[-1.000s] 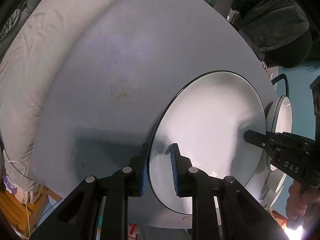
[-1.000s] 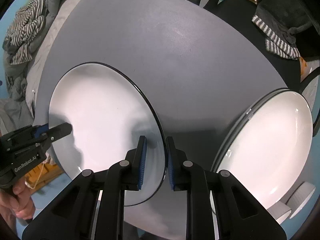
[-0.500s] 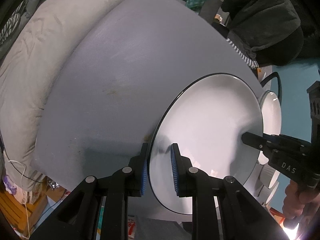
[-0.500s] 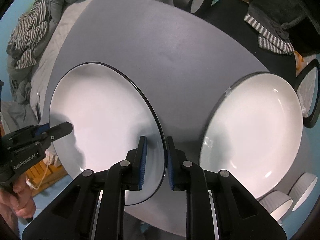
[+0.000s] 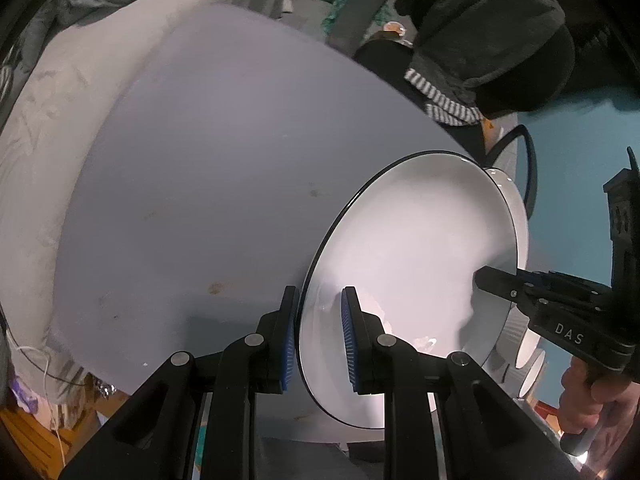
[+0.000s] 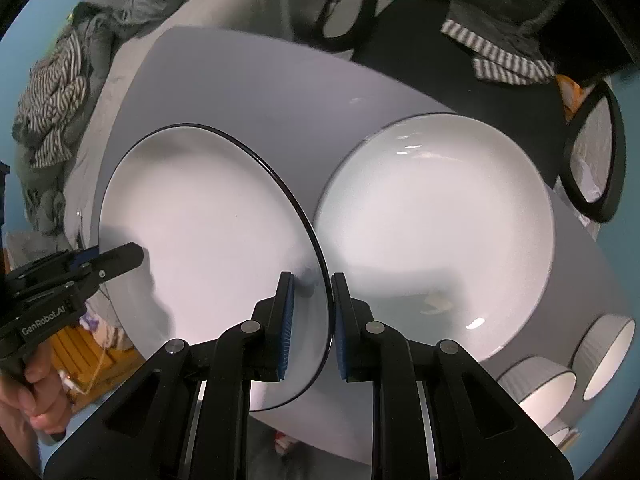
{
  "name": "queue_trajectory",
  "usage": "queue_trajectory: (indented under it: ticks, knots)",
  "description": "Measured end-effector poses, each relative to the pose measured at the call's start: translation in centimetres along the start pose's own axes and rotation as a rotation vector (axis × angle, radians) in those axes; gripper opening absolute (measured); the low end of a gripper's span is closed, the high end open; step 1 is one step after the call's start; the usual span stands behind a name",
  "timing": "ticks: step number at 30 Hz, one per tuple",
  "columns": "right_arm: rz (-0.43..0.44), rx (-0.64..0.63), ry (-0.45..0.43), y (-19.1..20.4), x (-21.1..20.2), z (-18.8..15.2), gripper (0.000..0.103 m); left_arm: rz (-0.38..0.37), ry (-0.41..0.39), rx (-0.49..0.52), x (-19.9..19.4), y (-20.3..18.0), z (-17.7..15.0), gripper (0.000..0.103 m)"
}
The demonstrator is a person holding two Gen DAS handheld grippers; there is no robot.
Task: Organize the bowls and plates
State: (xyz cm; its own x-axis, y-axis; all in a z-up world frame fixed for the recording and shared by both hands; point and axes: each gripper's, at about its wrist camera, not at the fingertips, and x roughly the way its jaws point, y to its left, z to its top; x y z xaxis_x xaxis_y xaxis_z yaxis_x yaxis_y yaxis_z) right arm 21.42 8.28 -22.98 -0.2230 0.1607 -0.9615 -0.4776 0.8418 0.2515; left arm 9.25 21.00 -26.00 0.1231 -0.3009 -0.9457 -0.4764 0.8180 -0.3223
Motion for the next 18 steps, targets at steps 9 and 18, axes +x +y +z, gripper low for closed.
queue_trajectory:
  ticks: [9,18]
  knots:
    - [0.007,0.086,-0.028,-4.0,-1.6,-1.5,0.018,-0.003,0.019,0.061,0.8,-3.9,0.5,0.02]
    - [0.009,0.18,-0.037,-8.7,-2.6,-2.7,0.018,-0.005,0.053,0.126,2.3,-8.4,0.9,0.02]
